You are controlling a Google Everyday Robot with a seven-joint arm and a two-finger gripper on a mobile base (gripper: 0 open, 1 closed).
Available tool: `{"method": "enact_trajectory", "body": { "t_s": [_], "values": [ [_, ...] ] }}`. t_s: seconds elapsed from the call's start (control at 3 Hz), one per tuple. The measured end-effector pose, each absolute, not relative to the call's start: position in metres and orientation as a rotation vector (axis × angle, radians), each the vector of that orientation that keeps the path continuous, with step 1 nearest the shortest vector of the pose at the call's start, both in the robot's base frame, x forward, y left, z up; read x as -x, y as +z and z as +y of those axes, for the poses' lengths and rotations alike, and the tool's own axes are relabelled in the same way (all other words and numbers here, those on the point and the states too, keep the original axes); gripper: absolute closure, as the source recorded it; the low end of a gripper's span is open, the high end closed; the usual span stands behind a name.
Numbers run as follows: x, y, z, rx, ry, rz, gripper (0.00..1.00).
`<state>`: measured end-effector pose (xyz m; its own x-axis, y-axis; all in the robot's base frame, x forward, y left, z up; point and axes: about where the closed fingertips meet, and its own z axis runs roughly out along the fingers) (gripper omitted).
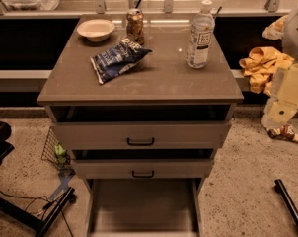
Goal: Place blue plastic bottle into bottom drawer
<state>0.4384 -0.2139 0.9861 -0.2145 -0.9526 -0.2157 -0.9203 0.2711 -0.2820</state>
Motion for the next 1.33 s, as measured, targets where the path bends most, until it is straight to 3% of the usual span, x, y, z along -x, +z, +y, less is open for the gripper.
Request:
{"method": "enact_trajectory", "body": {
  "t_s": [0.67, 1.33],
  "values": [
    [-0.453, 0.986, -0.214, 1.631, -0.131, 2.179, 0.00],
    [-0.512, 0.935, -0.233, 1.224, 0.139, 2.085, 0.00]
  ]
}}
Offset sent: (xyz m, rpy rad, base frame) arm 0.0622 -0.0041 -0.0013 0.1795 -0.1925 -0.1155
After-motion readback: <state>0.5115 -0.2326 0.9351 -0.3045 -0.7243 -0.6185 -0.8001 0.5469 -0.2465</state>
